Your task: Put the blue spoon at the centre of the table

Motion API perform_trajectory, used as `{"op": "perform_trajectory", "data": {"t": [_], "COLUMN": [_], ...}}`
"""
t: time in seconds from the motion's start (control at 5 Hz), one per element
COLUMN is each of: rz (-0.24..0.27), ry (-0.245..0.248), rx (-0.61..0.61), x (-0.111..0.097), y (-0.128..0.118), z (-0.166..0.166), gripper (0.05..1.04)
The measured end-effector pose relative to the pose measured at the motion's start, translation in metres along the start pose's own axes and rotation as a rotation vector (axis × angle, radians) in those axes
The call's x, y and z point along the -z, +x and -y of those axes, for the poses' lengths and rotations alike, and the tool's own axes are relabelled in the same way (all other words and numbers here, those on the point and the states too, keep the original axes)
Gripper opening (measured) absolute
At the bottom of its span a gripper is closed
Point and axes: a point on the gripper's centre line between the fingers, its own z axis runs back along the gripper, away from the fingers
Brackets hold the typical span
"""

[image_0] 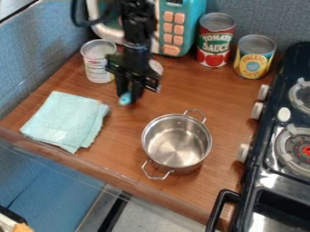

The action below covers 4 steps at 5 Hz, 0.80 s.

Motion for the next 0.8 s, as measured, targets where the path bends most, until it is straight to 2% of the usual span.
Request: {"op": "perform_trajectory", "data": {"t": [0.2, 0.4, 0.6, 0.8], "rz": [0.025, 0.008, -0.012, -0.022], "ry": [0.000, -0.008, -0.035, -0.051], "rx": [0.021, -0.004, -0.081, -0.090], "x": [-0.002, 0.005, 0.007, 0.009], "y": [0.005, 0.004, -0.001, -0.005], "z": [0.011, 0.012, -0.004, -0.011], "gripper": [0.326, 0.405, 0.713, 0.975]}}
